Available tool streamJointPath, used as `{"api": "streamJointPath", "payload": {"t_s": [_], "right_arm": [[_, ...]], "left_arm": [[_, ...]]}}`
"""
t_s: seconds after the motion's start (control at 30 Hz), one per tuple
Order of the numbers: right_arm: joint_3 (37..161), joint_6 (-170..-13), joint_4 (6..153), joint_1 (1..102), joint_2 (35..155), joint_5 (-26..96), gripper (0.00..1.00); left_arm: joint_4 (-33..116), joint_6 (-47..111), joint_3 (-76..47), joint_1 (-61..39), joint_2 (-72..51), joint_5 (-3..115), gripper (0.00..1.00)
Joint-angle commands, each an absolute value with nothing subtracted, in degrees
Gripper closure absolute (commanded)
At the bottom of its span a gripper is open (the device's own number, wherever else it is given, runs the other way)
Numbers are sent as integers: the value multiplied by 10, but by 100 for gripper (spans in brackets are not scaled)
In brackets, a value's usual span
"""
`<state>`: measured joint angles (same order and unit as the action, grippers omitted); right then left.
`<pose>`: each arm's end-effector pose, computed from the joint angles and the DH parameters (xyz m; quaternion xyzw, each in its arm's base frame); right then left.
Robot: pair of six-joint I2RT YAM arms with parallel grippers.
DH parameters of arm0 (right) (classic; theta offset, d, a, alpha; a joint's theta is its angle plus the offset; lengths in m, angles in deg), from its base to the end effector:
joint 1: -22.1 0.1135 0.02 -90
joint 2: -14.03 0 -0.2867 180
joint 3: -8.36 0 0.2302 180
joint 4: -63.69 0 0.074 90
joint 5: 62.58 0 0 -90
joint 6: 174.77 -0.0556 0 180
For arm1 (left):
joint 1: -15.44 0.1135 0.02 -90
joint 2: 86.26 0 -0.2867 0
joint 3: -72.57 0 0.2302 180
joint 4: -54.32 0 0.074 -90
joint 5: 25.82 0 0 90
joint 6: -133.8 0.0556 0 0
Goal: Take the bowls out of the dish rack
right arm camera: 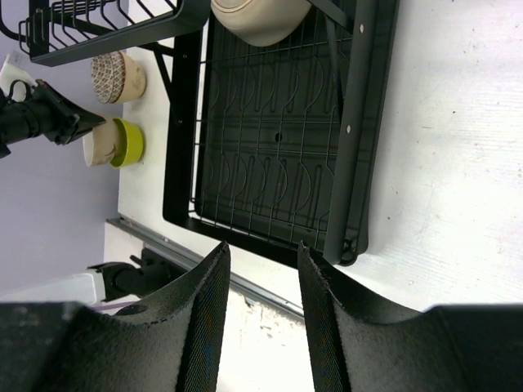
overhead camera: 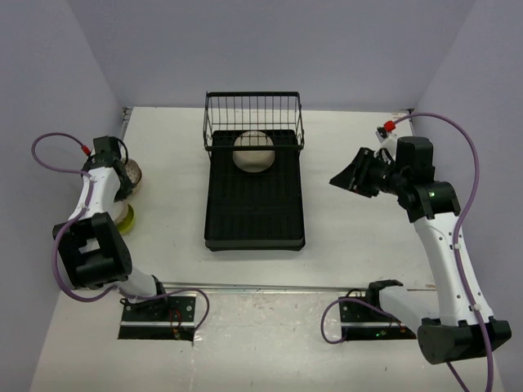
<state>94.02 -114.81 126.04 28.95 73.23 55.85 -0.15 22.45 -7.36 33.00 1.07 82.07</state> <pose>0.1744 0.0476 0.3903 0.0641 0.8681 0.3470 0.3491 0.2759 0.1052 0.2583 -0.3548 0.8909 0.1428 0.2449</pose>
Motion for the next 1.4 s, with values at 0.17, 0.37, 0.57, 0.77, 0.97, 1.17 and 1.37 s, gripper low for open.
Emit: {"api": "streamJointPath", "payload": {"t_s": [0.17, 0.37, 0.57, 0.77, 0.97, 1.17, 1.37], "right_arm": [[929, -1168, 1256, 291, 718, 549, 60], [912, -1182, 1236, 291, 714, 557, 60], [901, -1184, 1230, 292, 710, 554, 60], [904, -1180, 1232, 293, 712, 554, 60], [913, -1183, 1225, 292, 720, 563, 60], [919, -1180, 1224, 292, 724, 564, 60], [926, -1175, 1227, 292, 727, 565, 60]], "left_arm": [[26, 252, -87, 335, 14, 832, 100], [28, 251, -78, 335, 24, 832, 100], [26, 243, -65, 335, 29, 830, 100], [23, 240, -68, 335, 31, 824, 89], [14, 237, -76, 335, 25, 805, 76], [3, 229, -83, 334, 7, 786, 71], [-8, 210, -101, 334, -19, 743, 66]]}}
